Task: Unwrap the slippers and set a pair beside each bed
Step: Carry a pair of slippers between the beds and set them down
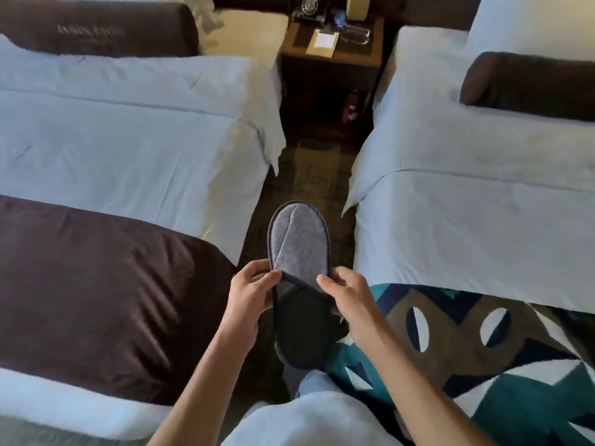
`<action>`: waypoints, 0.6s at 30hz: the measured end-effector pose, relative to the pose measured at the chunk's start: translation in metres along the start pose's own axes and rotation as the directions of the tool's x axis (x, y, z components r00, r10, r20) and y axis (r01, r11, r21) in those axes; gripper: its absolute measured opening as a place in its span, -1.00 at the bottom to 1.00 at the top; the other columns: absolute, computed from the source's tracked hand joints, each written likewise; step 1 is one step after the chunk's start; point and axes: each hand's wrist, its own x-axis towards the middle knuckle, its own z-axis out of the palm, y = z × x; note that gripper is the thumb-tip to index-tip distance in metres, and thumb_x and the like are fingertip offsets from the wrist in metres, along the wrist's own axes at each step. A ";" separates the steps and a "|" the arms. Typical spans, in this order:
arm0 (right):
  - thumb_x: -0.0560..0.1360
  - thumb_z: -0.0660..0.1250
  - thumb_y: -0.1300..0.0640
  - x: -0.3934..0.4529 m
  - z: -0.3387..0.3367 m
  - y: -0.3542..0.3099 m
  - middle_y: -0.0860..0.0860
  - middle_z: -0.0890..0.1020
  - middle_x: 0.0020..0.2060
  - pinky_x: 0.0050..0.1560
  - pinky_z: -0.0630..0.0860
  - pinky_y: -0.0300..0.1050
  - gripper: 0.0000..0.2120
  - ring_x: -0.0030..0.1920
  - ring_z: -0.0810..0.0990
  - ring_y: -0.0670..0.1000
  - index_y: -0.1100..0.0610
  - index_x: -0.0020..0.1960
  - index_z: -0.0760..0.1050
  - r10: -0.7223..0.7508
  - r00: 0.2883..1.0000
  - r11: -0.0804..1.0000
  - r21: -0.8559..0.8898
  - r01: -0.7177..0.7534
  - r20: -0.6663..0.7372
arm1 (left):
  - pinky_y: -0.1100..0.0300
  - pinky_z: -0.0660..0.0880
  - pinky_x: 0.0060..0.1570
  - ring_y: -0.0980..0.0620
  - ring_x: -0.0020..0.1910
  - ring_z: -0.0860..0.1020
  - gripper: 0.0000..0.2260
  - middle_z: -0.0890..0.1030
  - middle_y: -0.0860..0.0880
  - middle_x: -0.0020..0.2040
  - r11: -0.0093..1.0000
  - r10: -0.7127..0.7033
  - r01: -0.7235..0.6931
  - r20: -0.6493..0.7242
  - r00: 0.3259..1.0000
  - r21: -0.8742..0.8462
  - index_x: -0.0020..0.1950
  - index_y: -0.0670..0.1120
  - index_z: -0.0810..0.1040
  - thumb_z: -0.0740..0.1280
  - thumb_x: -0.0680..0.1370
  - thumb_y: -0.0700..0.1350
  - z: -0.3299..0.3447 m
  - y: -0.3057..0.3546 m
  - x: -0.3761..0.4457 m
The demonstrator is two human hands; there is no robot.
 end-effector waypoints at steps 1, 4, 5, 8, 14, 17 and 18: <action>0.48 0.33 -0.11 0.015 -0.002 -0.011 0.06 0.68 -0.01 0.14 0.61 0.11 -0.72 0.07 0.63 0.08 0.07 0.03 0.59 -0.004 1.000 1.000 -0.002 0.004 0.001 | 0.10 0.59 -0.24 -0.03 -0.21 0.65 -0.81 0.68 -0.07 -0.22 1.000 0.001 -0.001 0.009 1.000 0.007 0.13 -0.14 0.59 0.39 0.52 -0.22 0.006 0.011 0.017; 0.53 0.31 -0.03 0.051 -0.008 -0.049 0.15 0.67 -0.09 0.09 0.63 0.12 -0.78 0.00 0.64 0.14 0.12 -0.08 0.57 -0.009 0.999 1.000 -0.009 0.009 -0.038 | 0.14 0.56 -0.31 0.03 -0.29 0.61 -0.81 0.65 -0.01 -0.31 1.000 -0.015 0.015 0.036 0.999 0.007 0.12 -0.14 0.58 0.38 0.52 -0.24 0.022 0.041 0.063; 0.53 0.31 -0.02 0.065 -0.009 -0.060 0.21 0.66 -0.08 0.09 0.61 0.17 -0.76 -0.01 0.63 0.19 0.17 -0.06 0.58 -0.014 0.998 1.000 0.005 0.014 -0.056 | 0.18 0.55 -0.35 0.07 -0.34 0.61 -0.82 0.64 0.02 -0.35 1.000 -0.022 0.022 0.057 0.998 0.008 0.12 -0.15 0.58 0.38 0.52 -0.25 0.027 0.050 0.078; 0.55 0.30 -0.02 0.106 -0.011 -0.087 0.21 0.66 -0.05 0.08 0.60 0.12 -0.73 0.00 0.63 0.16 0.19 0.00 0.58 -0.016 0.996 1.000 -0.003 0.016 -0.088 | 0.18 0.56 -0.36 0.09 -0.38 0.62 -0.81 0.64 -0.01 -0.34 0.999 -0.048 0.045 0.099 0.994 0.027 0.13 -0.18 0.57 0.38 0.52 -0.26 0.039 0.074 0.125; 0.55 0.32 0.02 0.203 -0.007 -0.122 -0.02 0.61 -0.01 0.04 0.61 -0.11 -0.92 0.00 0.59 -0.05 -0.03 0.03 0.48 0.015 0.982 0.997 0.072 -0.001 -0.190 | 0.04 0.62 -0.18 -0.03 -0.21 0.69 -0.87 0.71 -0.10 -0.20 0.993 -0.087 0.071 0.177 0.980 0.097 0.06 -0.13 0.60 0.37 0.52 -0.23 0.059 0.110 0.231; 0.54 0.33 0.03 0.256 -0.004 -0.132 0.00 0.60 0.05 -0.11 0.55 -0.25 -0.81 0.06 0.58 -0.01 0.02 0.13 0.48 0.026 0.968 0.998 0.064 -0.011 -0.250 | -0.03 0.63 -0.08 -0.09 -0.15 0.68 -0.86 0.71 -0.15 -0.13 0.986 -0.102 0.070 0.213 0.972 0.150 0.07 -0.10 0.60 0.37 0.52 -0.21 0.070 0.116 0.290; 0.54 0.33 0.03 0.273 -0.004 -0.134 0.01 0.61 0.06 -0.11 0.55 -0.26 -0.77 0.07 0.59 0.00 0.05 0.17 0.50 0.034 0.964 0.998 0.069 -0.016 -0.264 | -0.04 0.63 -0.07 -0.10 -0.13 0.68 -0.86 0.70 -0.16 -0.11 0.984 -0.104 0.067 0.219 0.970 0.167 0.07 -0.09 0.60 0.37 0.52 -0.20 0.074 0.118 0.307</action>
